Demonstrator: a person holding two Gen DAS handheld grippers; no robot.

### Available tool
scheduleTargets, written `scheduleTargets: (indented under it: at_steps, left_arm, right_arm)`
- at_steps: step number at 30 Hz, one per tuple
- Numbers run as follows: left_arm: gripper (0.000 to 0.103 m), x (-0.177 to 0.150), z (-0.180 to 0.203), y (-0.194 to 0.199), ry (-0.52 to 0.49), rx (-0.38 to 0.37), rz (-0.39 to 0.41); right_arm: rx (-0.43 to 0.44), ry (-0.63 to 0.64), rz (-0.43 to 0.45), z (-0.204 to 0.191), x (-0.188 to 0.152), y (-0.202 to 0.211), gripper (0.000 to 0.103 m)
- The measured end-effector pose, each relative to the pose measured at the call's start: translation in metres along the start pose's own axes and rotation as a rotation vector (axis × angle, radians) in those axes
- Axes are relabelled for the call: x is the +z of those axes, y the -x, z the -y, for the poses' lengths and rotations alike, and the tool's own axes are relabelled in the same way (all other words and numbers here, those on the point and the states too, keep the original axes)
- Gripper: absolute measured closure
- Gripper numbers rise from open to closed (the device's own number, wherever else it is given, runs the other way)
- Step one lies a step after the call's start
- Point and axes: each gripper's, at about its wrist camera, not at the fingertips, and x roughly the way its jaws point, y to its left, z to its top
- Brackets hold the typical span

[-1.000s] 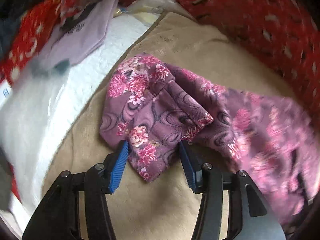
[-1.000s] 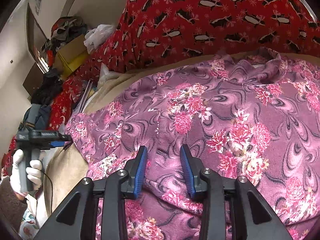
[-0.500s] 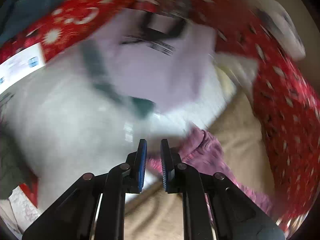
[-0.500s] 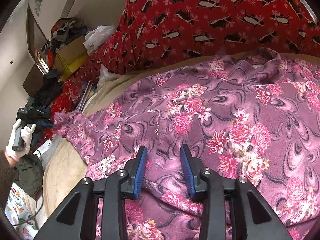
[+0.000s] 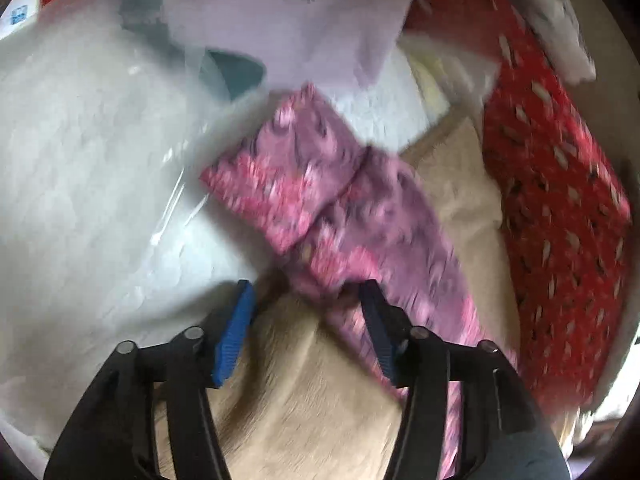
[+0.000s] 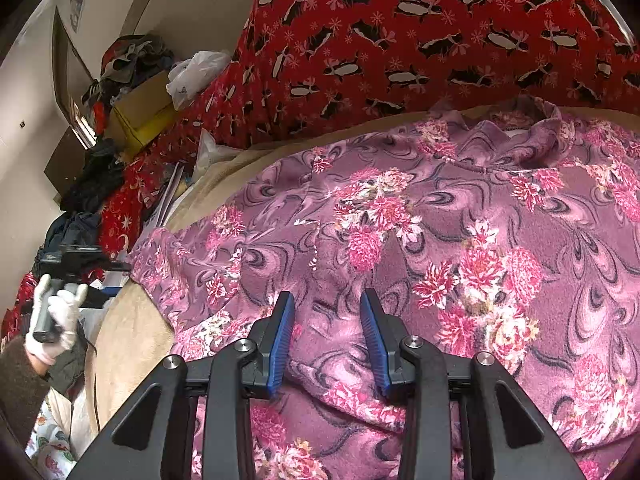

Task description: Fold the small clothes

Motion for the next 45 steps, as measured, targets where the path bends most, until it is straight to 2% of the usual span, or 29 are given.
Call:
scheduleTargets:
  at_steps: [2,3,4,6,8,12,16,20,22,25,29,33,35,37,38,40,45]
  left_arm:
    - [0.06,0.002,0.005,0.001,0.035,-0.052,0.01]
    - [0.091,0.003,0.01,0.0,0.033,-0.076,0.005]
    - [0.1,0.002,0.016,0.001,0.012,-0.08,0.001]
    - [0.101,-0.004,0.033,0.012,-0.042,-0.056,0.045]
    - [0.101,-0.013,0.05,0.026,-0.092,-0.074,0.08]
    - [0.101,-0.033,0.083,0.051,-0.176,-0.115,0.103]
    - [0.101,-0.058,0.121,0.069,-0.273,-0.126,0.117]
    - [0.101,-0.093,0.162,0.082,-0.382,-0.122,0.127]
    - [0.101,-0.11,0.176,0.085,-0.423,-0.124,0.126]
    - [0.101,-0.139,0.204,0.083,-0.477,-0.116,0.116]
    - [0.101,-0.178,0.239,0.078,-0.525,-0.147,0.091]
    - [0.101,-0.221,0.275,0.069,-0.585,-0.171,0.053]
    - [0.101,-0.242,0.29,0.06,-0.608,-0.183,0.026]
    - [0.101,-0.264,0.302,0.043,-0.629,-0.178,-0.004]
    - [0.101,-0.273,0.305,0.033,-0.635,-0.171,-0.022]
    - [0.101,-0.293,0.307,0.003,-0.629,-0.152,-0.09]
    - [0.101,-0.319,0.295,-0.06,-0.598,-0.057,-0.204]
  right_arm:
    - [0.008,-0.005,0.002,0.001,0.001,0.0,0.067]
    - [0.013,-0.009,0.002,0.002,0.001,0.0,0.067]
    - [0.017,-0.012,0.003,0.003,0.001,-0.001,0.067]
    - [0.03,-0.021,0.006,0.005,0.001,0.0,0.067]
    - [0.041,-0.028,0.009,0.007,0.001,0.0,0.067]
    - [0.05,-0.035,0.009,0.008,0.001,0.001,0.067]
    - [0.042,-0.037,-0.005,0.006,0.003,0.001,0.067]
    - [0.007,-0.02,-0.065,-0.001,0.011,0.006,0.066]
    - [-0.009,-0.011,-0.058,-0.001,0.013,0.016,0.064]
    - [-0.089,0.03,-0.018,0.008,0.016,0.043,0.055]
    - [-0.207,0.082,-0.007,0.031,0.017,0.065,0.055]
    - [-0.317,0.094,-0.004,0.062,0.015,0.084,0.055]
    - [-0.331,0.06,-0.023,0.08,0.011,0.085,0.053]
    - [-0.301,0.017,-0.029,0.097,0.001,0.086,0.053]
    - [-0.266,0.012,0.014,0.101,-0.004,0.092,0.052]
    - [-0.246,0.002,0.028,0.104,-0.007,0.095,0.052]
    - [-0.222,0.02,0.032,0.104,-0.011,0.096,0.043]
